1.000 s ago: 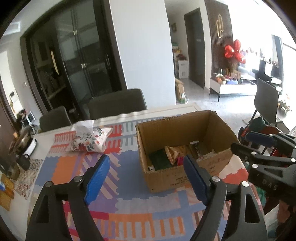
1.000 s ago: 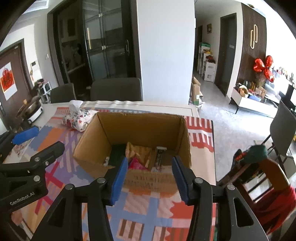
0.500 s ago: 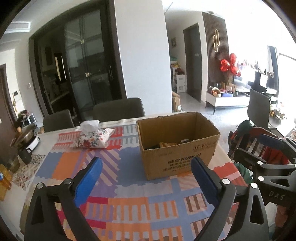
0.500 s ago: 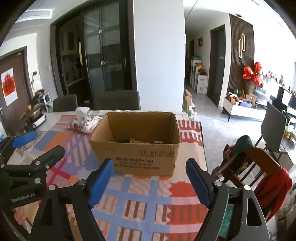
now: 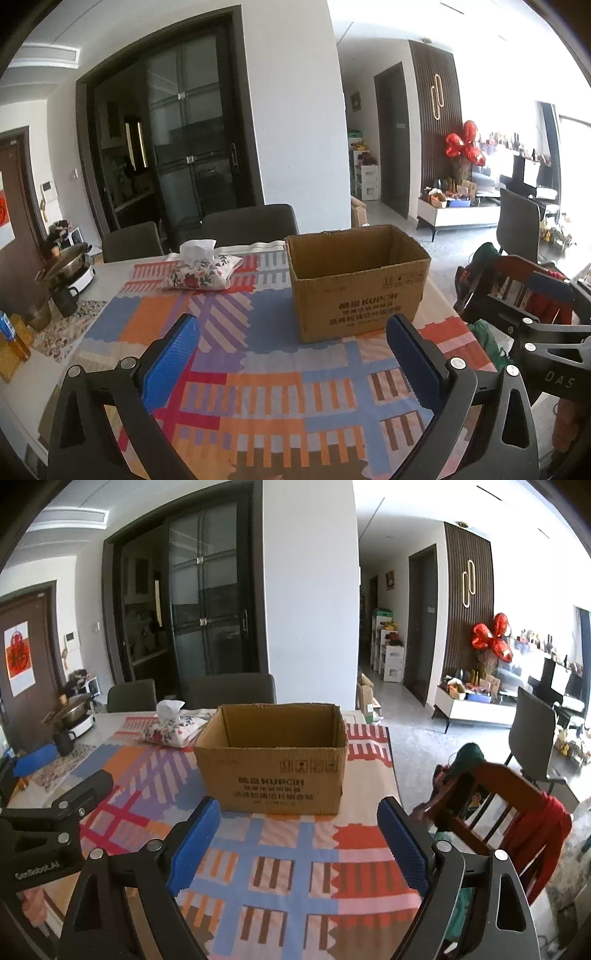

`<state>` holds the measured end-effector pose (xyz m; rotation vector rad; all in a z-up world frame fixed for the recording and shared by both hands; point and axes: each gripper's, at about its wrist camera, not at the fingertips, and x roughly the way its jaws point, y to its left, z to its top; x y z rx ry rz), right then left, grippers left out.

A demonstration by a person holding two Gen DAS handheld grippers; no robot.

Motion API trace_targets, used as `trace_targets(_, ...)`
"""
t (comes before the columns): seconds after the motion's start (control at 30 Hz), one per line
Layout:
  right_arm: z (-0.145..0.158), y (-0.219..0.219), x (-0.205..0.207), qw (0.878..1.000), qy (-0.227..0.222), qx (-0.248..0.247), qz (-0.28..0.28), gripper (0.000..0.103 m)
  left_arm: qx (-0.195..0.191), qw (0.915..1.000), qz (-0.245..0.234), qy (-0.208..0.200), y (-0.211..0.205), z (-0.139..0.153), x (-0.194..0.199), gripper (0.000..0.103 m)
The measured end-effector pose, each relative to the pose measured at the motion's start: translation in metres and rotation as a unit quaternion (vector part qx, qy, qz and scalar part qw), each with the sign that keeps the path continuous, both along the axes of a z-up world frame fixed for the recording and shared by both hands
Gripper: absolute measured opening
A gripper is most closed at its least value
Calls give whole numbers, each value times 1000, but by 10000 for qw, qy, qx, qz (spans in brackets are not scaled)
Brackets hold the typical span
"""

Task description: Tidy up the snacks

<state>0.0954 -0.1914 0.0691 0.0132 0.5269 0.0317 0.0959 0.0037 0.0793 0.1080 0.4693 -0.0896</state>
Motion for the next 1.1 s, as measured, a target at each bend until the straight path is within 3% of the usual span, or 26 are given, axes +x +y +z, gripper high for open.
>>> trace_targets(1.1,0,-2,-29,9997,-237,-13,-1,88,8,9998,-8,-214,-6,6,-24,103)
